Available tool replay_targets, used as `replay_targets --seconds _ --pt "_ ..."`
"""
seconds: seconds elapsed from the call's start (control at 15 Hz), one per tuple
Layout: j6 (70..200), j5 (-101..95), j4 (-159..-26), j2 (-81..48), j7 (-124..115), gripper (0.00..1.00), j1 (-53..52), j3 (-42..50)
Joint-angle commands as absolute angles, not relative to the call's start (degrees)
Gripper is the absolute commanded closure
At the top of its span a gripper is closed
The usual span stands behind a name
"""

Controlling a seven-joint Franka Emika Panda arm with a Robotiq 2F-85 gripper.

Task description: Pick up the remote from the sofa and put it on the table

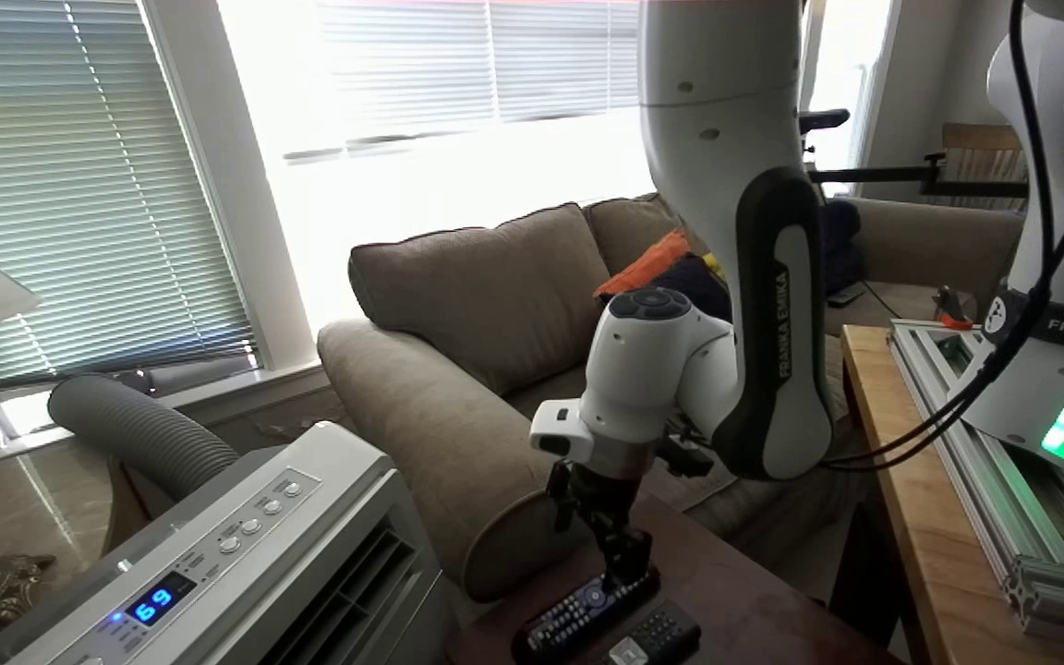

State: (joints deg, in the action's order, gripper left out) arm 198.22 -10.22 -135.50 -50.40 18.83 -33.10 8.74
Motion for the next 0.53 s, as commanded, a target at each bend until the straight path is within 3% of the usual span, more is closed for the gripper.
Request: replay_targets --seconds 0.0,0.47 --pt "190.75 -10.3 -144.68 -36.32 18.85 0.0 -33.41 9.02" --pt "163.0 -6.88 -145.86 -17.6 16.96 0.0 -26.06 4.94"
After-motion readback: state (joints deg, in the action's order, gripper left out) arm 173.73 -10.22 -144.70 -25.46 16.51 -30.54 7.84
